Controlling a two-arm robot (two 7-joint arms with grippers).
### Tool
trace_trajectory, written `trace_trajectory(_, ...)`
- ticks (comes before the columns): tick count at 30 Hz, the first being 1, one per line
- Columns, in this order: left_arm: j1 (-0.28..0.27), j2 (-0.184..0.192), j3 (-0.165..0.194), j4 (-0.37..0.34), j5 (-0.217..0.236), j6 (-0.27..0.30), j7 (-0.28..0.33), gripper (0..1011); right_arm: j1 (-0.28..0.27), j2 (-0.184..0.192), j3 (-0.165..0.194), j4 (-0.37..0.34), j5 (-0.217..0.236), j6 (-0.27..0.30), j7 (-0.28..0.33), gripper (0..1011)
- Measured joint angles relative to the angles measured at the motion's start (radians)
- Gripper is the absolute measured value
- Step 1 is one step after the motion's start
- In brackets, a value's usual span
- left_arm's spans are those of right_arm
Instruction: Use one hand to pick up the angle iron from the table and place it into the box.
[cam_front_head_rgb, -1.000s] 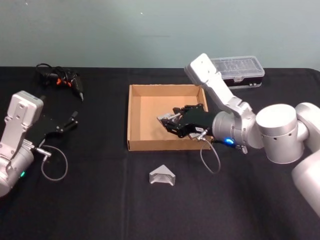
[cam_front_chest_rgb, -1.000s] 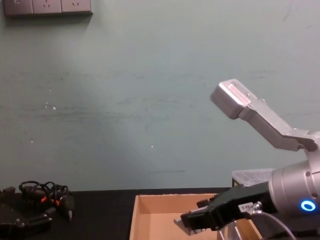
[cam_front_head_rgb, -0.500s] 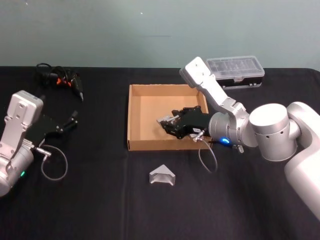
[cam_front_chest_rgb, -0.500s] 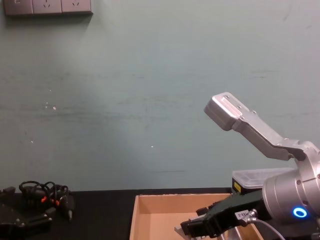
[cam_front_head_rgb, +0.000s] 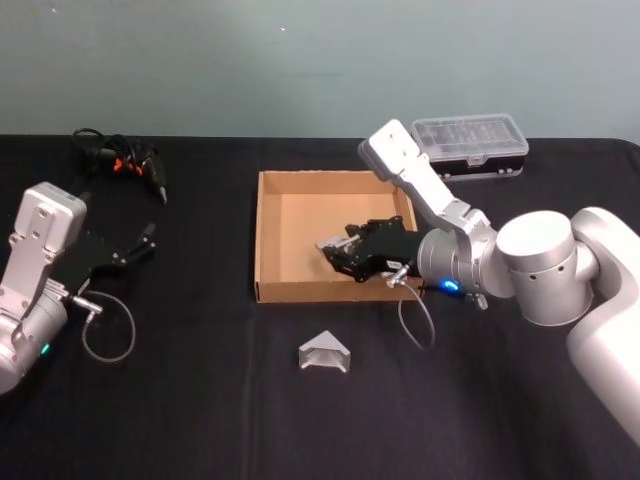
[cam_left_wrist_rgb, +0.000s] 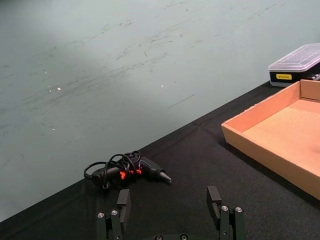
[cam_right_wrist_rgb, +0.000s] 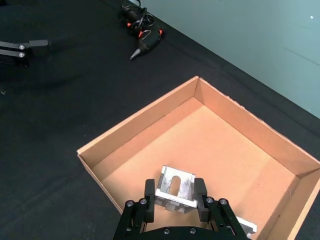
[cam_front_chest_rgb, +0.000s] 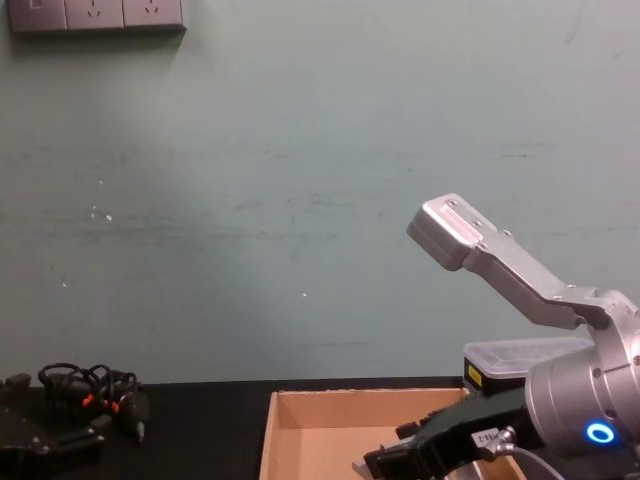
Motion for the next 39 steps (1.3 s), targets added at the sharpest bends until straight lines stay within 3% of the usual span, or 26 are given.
trace_trajectory(18,0.0,0.0,0.0,0.0,0.0,0.0,0.0,1000,-0.02,0.006,0.021,-0.037,-0.008,0.006,-0.01,983)
trace_trajectory(28,0.0,0.0,0.0,0.0,0.0,0.0,0.0,1000,-0.054,0.018,0.062,-0.095,0.002,-0.007,-0.038,1002)
trace_trajectory(39,0.0,0.0,0.0,0.0,0.0,0.0,0.0,1000,-0.153,0.073,0.128,-0.249,0.041,-0.017,-0.062,1002)
